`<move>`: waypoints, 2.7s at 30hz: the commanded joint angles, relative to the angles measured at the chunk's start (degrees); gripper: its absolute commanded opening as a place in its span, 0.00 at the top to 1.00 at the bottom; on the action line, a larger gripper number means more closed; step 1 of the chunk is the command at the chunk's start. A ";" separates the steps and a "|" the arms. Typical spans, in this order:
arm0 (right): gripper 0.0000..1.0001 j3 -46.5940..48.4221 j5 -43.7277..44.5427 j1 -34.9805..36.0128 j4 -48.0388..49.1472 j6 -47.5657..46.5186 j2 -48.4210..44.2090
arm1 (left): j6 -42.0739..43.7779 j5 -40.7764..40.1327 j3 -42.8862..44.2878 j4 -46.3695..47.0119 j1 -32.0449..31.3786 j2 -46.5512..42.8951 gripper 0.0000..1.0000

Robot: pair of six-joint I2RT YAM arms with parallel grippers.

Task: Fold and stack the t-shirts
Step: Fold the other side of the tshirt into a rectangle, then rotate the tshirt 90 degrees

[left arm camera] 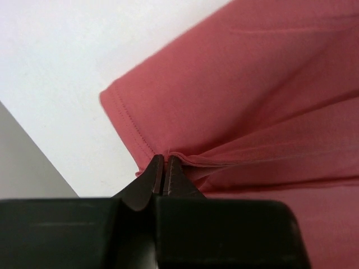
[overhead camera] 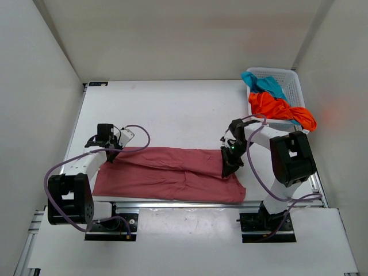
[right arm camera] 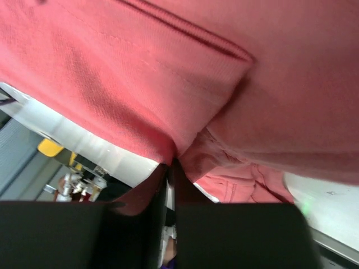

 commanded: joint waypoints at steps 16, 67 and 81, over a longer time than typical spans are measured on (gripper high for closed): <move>0.55 -6.63 3.16 -4.01 -4.77 5.30 -14.38 | 3.19 13.52 12.02 -11.19 7.81 -3.83 0.43; 0.54 76.87 25.23 -4.81 -11.98 6.02 33.78 | -7.71 -2.73 3.76 -6.89 11.51 0.13 0.37; 0.51 42.07 24.00 -2.61 -5.13 4.87 0.21 | -16.51 2.10 6.22 -14.26 12.56 -10.15 0.36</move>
